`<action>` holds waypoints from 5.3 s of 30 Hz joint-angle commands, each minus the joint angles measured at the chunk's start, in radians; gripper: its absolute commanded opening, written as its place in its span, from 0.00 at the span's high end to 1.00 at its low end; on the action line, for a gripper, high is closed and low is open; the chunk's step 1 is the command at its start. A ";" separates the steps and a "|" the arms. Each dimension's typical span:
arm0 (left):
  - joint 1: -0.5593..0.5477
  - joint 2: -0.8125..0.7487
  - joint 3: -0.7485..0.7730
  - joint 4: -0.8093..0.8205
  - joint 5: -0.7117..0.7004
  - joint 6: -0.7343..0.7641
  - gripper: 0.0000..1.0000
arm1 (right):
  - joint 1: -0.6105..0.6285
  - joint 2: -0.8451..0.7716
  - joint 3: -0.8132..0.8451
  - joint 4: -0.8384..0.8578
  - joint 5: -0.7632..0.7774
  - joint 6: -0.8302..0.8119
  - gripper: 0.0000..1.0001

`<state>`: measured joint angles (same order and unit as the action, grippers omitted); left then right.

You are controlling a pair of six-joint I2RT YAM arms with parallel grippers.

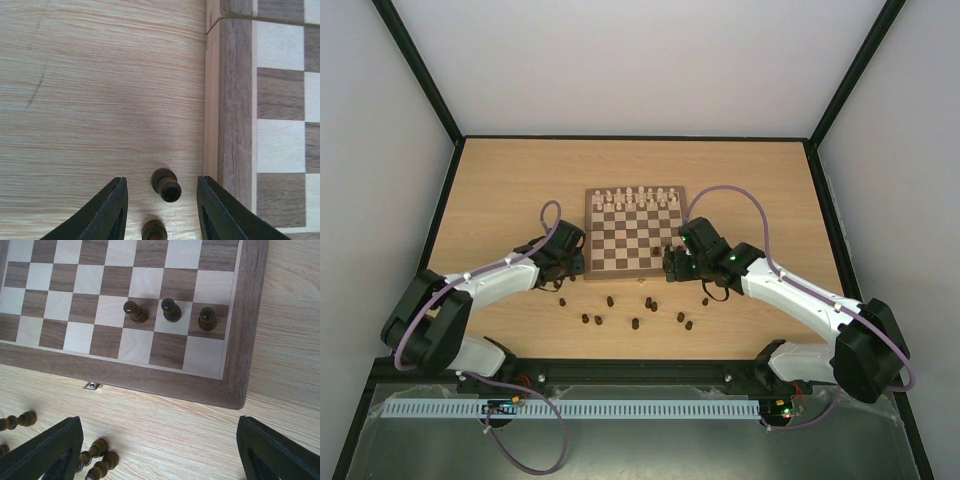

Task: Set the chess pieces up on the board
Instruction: Pick up the chess piece at the center of the board, then place the chess piece on the chessboard, then pick up the chess piece at the center of the board.

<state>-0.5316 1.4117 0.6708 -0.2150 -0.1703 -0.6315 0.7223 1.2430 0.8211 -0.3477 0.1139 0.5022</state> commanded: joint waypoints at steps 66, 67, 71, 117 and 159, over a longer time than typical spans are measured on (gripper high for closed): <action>-0.336 0.438 0.616 -0.172 -0.008 0.070 0.91 | -0.019 -0.231 -0.040 -0.061 0.257 0.076 0.01; -0.336 0.446 0.623 -0.171 -0.008 0.072 0.91 | -0.019 -0.229 -0.040 -0.062 0.257 0.075 0.01; -0.337 0.467 0.642 -0.175 -0.018 0.075 0.91 | -0.020 -0.229 -0.043 -0.056 0.251 0.075 0.01; -0.337 0.523 0.665 -0.198 -0.039 0.069 0.76 | -0.036 -0.214 -0.066 -0.026 0.201 0.061 0.01; -0.106 -0.156 0.039 -0.191 -0.112 -0.068 0.10 | -0.038 -0.200 -0.078 -0.002 0.127 0.043 0.01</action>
<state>-0.6605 1.2564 0.7406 -0.4526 -0.3088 -0.7052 0.6872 1.0367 0.7570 -0.3580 0.2512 0.5571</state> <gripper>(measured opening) 0.937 0.986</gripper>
